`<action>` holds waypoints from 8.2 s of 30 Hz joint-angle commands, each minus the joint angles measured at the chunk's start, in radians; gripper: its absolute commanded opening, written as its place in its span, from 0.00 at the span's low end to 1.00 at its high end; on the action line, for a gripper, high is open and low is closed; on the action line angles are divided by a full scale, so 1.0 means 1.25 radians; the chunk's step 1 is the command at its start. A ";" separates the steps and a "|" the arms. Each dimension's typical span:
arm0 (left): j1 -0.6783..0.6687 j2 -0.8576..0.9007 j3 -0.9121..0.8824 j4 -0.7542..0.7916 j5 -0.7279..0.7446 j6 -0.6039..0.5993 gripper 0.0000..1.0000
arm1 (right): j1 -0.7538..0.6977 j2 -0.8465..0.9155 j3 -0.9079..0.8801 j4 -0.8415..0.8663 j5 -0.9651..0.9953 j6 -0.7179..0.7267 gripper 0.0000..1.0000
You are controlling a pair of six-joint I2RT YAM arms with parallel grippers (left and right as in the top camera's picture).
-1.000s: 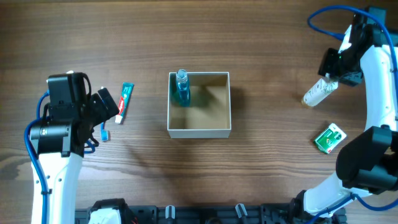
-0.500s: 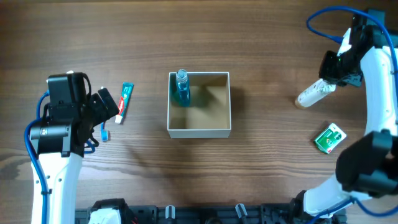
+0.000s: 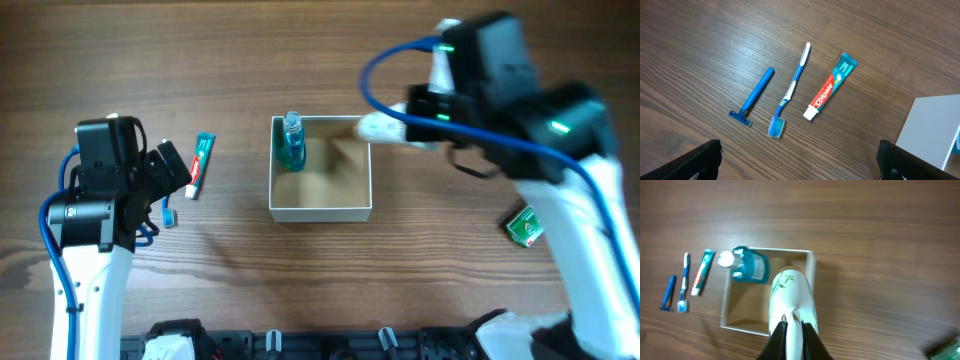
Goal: Pack container
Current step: 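Grasp the white lotion tube and stand it upright in the box, then move the right gripper to the green Dettol soap and grasp it, then lower the Dettol soap into the box front and release it, then grasp the Colgate toothpaste tube with the left gripper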
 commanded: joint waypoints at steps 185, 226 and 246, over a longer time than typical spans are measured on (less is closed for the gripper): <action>-0.022 0.244 0.014 0.052 0.119 0.204 1.00 | -0.298 -0.226 -0.627 0.388 -0.077 0.049 1.00; -0.048 0.651 0.030 0.231 0.125 0.385 0.47 | -0.298 -0.116 -0.627 0.372 -0.074 -0.052 1.00; -0.058 0.603 0.102 0.195 0.124 0.352 0.19 | -0.298 -0.116 -0.627 0.363 -0.074 -0.047 1.00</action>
